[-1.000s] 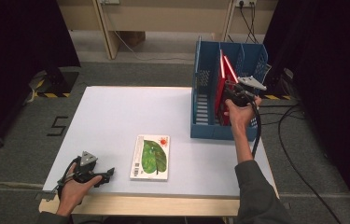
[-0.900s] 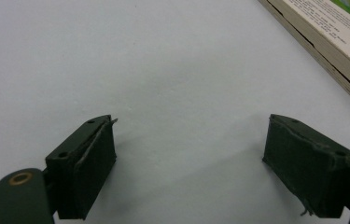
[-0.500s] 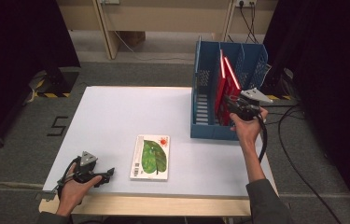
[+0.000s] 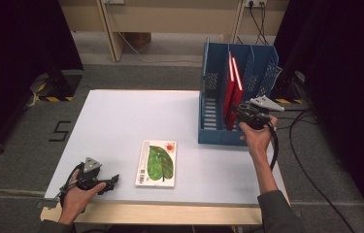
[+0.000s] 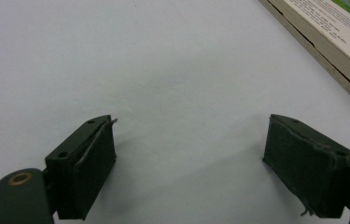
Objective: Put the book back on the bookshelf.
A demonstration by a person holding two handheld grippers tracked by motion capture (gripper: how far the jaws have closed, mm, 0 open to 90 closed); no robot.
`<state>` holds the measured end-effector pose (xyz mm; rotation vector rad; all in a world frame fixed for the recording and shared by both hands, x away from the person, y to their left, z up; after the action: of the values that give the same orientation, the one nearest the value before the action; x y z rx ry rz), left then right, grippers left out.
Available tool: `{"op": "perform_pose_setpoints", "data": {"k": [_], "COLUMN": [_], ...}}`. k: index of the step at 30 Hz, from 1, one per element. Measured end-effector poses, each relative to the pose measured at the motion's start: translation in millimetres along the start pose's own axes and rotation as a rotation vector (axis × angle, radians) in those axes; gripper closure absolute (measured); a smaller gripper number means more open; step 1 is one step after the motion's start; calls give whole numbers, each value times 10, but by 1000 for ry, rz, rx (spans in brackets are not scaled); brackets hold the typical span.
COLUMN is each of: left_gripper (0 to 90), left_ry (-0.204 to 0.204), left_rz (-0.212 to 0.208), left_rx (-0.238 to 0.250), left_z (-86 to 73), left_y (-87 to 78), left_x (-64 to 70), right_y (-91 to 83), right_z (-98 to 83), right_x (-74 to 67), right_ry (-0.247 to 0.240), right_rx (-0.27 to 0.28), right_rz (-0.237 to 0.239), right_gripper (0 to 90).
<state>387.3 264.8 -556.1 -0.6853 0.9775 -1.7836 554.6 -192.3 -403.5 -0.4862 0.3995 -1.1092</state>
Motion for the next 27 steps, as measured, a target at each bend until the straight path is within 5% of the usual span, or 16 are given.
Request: {"op": "perform_pose_setpoints", "data": {"k": [5,15,27], "left_gripper": [151,151,151], "left_ry": [1,2,1], "left_rz": [0,1,-2], "left_rx": [0,0,0], "left_z": [-1,-1,0], "left_y": [-1,0,0], "left_x": [-1,-1,0], "right_y": [116,71,202], "right_z": [77,-18,85], "right_x": [-50,-43,-1], "right_ry": [0,-52,-33], "right_rx": [-16,-40,-55], "right_rz": [1,8,1], "right_gripper": [697,744,741]}}
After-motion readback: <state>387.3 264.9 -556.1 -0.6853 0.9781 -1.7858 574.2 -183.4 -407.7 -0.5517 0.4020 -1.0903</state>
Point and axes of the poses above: each handheld gripper's, and its own axes: y roughly forward along the jaws, z roughly out of its top, x roughly to its right, the point moved 8 cm from there along y, roughly forward along the jaws, and after that the axes turned 15 degrees about -x, right-handed, at the moved point
